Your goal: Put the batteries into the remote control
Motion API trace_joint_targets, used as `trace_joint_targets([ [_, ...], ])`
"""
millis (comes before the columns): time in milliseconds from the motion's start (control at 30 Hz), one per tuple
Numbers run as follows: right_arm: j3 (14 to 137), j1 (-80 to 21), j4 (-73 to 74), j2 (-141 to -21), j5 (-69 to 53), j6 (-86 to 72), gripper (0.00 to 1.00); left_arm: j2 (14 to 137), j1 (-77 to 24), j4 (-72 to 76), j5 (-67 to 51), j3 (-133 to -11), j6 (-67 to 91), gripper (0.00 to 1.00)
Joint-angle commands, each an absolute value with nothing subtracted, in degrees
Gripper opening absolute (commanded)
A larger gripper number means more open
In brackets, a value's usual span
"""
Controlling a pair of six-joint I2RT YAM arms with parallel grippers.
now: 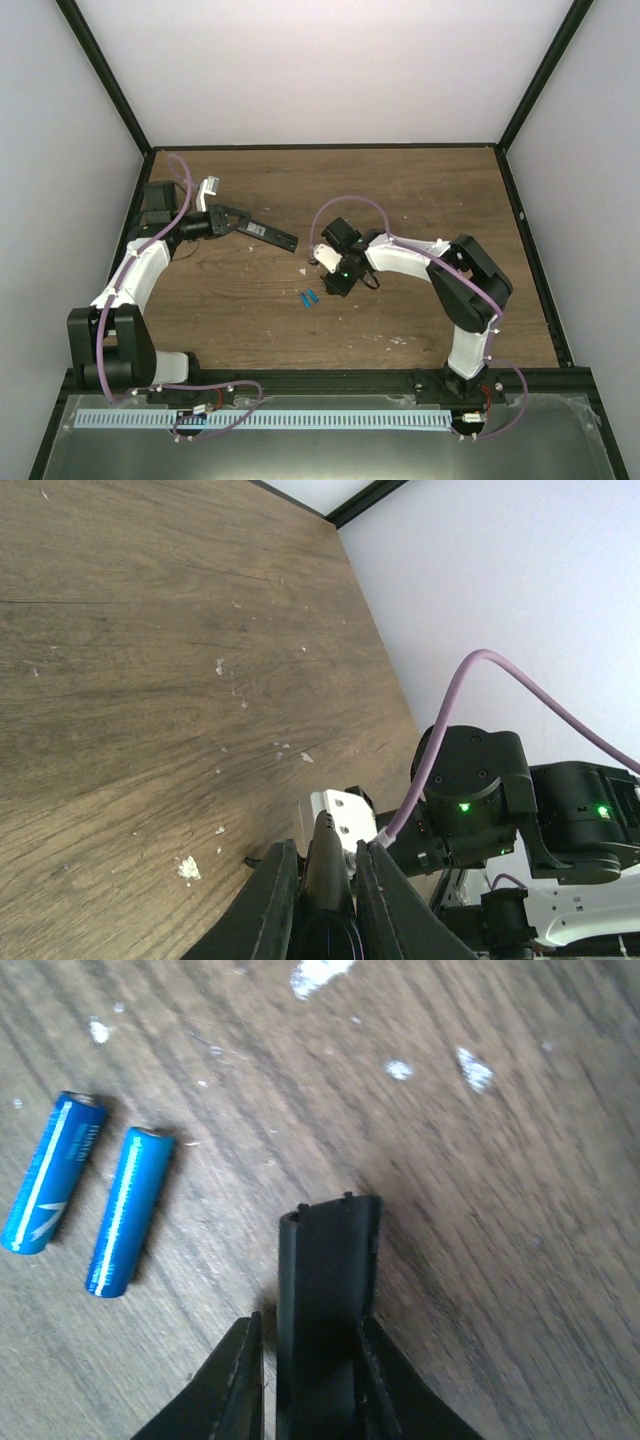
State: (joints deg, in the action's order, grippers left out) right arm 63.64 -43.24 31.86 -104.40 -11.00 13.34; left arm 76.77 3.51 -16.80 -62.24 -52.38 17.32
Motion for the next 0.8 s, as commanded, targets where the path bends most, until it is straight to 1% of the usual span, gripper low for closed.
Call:
trace_joint_targets([
  [0,62.54,-41.92,33.03,-102.61,-9.33,12.93,0.17,76.99,3.80,-16.27,-63.99,-53.43,16.53,0.00],
  [100,62.49,-41.02,32.83,-101.82,-10.83,12.54,0.13,77.03,3.78,-16.20,-64.07,-53.44,16.62,0.00],
  [267,63.25,-38.65,33.04,-101.74,-16.04,12.00,0.01,76.83,3.78,-16.19,-64.08,-53.44,16.56,0.00],
  [300,63.35,-38.53,33.10,-101.84,-16.34,11.96,0.01,76.82,3.79,-16.17,-64.07,-53.36,16.65,0.00],
  [400,63.44,-38.19,33.10,-102.56,-17.16,11.71,0.01,76.74,3.78,-16.00,-64.15,-53.25,16.69,0.00],
  [500,63.95,-37.93,33.53,-103.42,-16.99,11.01,0.08,76.73,3.78,-15.86,-64.25,-53.17,16.84,0.00],
  [767,63.96,-36.51,33.31,-103.60,-13.97,10.16,0.13,76.84,3.78,-15.81,-64.34,-53.19,16.88,0.00],
])
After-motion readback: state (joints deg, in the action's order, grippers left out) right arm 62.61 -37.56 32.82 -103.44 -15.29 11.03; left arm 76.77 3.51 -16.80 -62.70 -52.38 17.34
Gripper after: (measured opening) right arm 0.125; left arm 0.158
